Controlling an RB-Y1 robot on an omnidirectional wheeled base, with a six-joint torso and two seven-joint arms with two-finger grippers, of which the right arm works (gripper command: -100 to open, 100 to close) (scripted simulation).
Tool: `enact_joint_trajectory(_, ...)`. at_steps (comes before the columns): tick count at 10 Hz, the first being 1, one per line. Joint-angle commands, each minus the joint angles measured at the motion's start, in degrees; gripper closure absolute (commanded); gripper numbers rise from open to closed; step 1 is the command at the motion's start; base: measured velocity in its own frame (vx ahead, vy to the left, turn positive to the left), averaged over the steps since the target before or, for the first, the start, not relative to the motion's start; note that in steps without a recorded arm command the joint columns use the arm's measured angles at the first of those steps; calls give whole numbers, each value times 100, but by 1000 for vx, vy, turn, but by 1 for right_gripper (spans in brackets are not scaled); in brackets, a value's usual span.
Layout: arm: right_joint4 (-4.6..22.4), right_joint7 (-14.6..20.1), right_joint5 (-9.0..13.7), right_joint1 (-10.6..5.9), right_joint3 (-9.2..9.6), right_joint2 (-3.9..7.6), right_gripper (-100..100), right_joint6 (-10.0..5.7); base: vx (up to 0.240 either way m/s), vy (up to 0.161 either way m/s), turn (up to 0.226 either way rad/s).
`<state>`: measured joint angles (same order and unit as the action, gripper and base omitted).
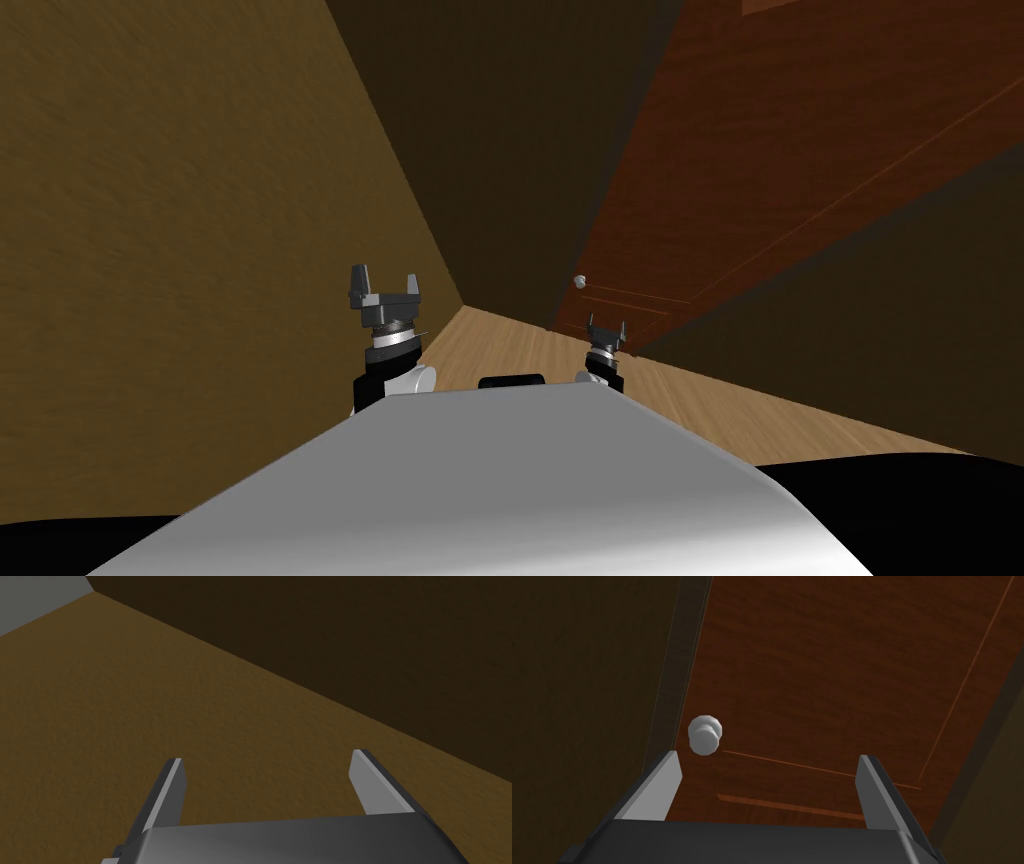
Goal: Pull the door open
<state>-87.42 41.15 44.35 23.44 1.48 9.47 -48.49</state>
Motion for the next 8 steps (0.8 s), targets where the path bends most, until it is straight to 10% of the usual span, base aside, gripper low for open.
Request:
enact_joint_trajectory(1, 210, 143, 140, -25, 35, 9, -100, -98, 62, -90, 190)
enact_joint_trajectory(8, 1142, 801, 901, -162, 124, 109, -100, -439, 65, -99, 252)
